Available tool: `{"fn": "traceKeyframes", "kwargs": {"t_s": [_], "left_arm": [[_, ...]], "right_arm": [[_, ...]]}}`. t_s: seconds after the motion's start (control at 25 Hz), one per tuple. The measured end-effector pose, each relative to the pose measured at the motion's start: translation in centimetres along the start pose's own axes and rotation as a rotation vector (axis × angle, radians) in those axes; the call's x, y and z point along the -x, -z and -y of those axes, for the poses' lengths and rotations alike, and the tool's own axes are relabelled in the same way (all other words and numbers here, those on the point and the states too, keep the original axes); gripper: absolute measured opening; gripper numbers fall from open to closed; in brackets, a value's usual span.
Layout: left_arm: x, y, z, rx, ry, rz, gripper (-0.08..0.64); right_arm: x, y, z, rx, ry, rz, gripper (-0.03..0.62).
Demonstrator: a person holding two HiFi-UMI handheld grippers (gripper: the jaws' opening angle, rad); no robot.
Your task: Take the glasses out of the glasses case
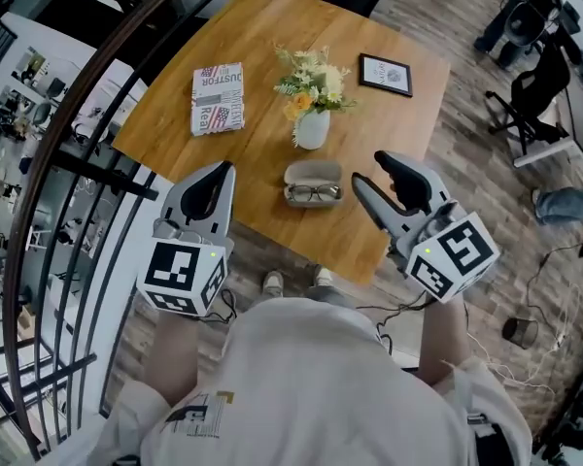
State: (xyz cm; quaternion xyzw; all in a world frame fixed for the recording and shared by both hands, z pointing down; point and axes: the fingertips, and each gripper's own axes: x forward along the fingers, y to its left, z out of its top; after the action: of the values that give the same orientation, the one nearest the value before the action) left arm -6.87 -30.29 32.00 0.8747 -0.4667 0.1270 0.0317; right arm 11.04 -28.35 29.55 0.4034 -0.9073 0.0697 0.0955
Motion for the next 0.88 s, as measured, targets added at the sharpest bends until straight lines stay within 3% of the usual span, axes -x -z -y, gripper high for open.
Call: {"fn": "traceKeyframes", "kwargs": {"t_s": [0.12, 0.24, 0.44, 0.76, 0.88], "left_arm": [[-1.6, 1.0, 0.0, 0.05, -0.02, -0.024, 0.017], [-2.9, 2.1, -0.1, 0.062, -0.045, -0.063, 0.017], [-5.5, 4.6, -0.1, 0.078, -0.052, -0.131, 0.017], [-8.8, 10.0, 0.0, 0.105, -0.031, -0.246, 0.017], [-9.7, 11.7, -0.2, 0.113, -0.025, -0.283, 0.017]], "right_arm": [[-1.2, 1.6, 1.2, 0.032, -0.029, -0.055, 0.207], [-2.8, 3.3, 2.1, 0.023, -0.08, -0.105, 0.207], [-5.2, 6.4, 3.8, 0.087, -0.096, -0.211, 0.207], [-10.1, 14.8, 4.3, 0.119, -0.177, -0.408, 0.209], [-11.2, 18.2, 4.1, 0.081, -0.211, -0.469, 0.209]]}}
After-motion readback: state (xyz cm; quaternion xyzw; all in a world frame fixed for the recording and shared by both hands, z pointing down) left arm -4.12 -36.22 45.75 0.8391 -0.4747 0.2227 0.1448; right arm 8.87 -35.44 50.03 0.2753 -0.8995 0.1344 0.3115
